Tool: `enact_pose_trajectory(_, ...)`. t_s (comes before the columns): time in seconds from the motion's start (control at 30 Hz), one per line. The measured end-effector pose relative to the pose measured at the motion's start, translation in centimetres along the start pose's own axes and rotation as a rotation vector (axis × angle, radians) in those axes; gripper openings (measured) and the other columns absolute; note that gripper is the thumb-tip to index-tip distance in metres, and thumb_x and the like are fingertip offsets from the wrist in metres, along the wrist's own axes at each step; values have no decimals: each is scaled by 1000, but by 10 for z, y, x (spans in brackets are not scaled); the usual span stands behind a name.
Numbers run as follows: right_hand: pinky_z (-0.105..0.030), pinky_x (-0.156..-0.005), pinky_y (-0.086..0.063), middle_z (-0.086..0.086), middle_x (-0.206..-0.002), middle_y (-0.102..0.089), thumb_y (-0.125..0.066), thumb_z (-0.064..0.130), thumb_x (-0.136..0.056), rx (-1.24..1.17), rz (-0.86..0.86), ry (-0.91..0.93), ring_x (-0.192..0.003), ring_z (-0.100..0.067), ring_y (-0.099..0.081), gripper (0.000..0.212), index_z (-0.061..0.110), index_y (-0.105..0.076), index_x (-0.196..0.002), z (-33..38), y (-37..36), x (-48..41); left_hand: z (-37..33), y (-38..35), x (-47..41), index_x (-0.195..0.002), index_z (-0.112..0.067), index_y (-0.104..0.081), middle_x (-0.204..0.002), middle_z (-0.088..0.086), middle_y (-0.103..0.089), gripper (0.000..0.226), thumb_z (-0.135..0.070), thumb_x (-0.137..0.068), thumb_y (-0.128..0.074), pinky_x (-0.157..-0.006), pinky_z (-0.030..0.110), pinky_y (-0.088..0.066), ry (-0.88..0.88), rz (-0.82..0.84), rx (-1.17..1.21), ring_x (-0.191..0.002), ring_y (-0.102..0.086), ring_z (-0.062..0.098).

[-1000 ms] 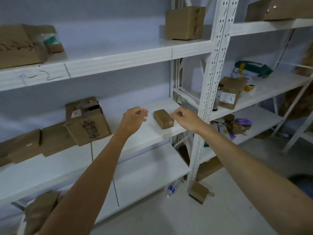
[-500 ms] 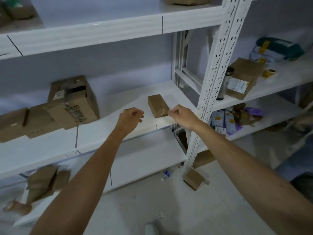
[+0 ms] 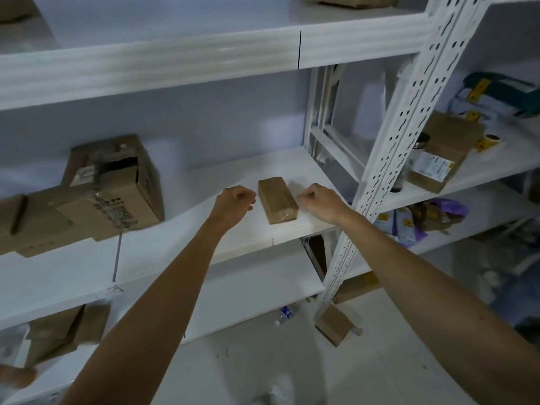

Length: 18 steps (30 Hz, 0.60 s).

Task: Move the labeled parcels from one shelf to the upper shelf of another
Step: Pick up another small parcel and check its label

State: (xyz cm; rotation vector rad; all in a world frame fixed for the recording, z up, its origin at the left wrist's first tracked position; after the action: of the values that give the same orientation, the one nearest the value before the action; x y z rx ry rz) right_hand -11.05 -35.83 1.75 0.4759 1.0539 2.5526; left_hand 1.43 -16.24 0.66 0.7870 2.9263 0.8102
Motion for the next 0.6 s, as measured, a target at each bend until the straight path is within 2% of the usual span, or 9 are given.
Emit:
enact_pose_trajectory(0.17,-37,-93,-43,-9,-134,-63,-51,41,-103,19,88,-8,-113,-25,-57,44,11,-56,-134,-16,-16,-36,7,-24,-11,-116,-11,-74,-117,8,-74,26,-23,-102,-56,-99,41,-54,72,18,-20,-104,-72,26)
enact_pose_trajectory(0.33,-35,-90,-43,-11,-133,-61,-52,36,-103,3,199,24,-108,-23,-56,42,9,-53,-135,-27,-28,-63,18,-44,-16,-121,-10,-74,-123,9,-73,30,-24,-100,-58,-102,40,-52,190,-27,85,-98,-70,21)
enact_pose_trajectory(0.43,-39,-100,-45,-14,-145,-54,-54,41,-100,-18,245,3,-125,-30,-56,68,9,-31,-156,-39,-34,-80,27,-57,-17,-125,-11,-73,-128,10,-73,35,-28,-96,-61,-108,45,-52,286,-91,171,-104,-71,23)
enact_pose_trajectory(0.5,-39,-103,-43,-15,-155,-47,-53,44,-99,-33,276,-17,-136,-33,-51,79,9,-20,-162,-47,-36,-90,37,-65,-22,-124,-14,-74,-128,9,-73,39,-32,-91,-64,-110,49,-50,336,-149,200,-113,-70,27)
enact_pose_trajectory(0.6,-37,-104,-41,-14,-159,-43,-53,44,-99,-43,333,-26,-140,-33,-48,77,8,-24,-161,-54,-40,-100,74,-79,-42,-127,-17,-72,-134,8,-71,57,-42,-77,-65,-114,53,-46,392,-208,247,-126,-65,31)
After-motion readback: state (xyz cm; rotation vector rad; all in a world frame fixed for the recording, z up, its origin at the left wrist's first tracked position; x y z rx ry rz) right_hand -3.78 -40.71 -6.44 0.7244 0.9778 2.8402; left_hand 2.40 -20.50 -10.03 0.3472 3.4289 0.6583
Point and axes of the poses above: each hand's wrist, its own x-axis away from the middle knuckle, its own y-axis out of the back of the hand, z = x × y, the point moved 8 cm from there along -x, towards the middle knuckle
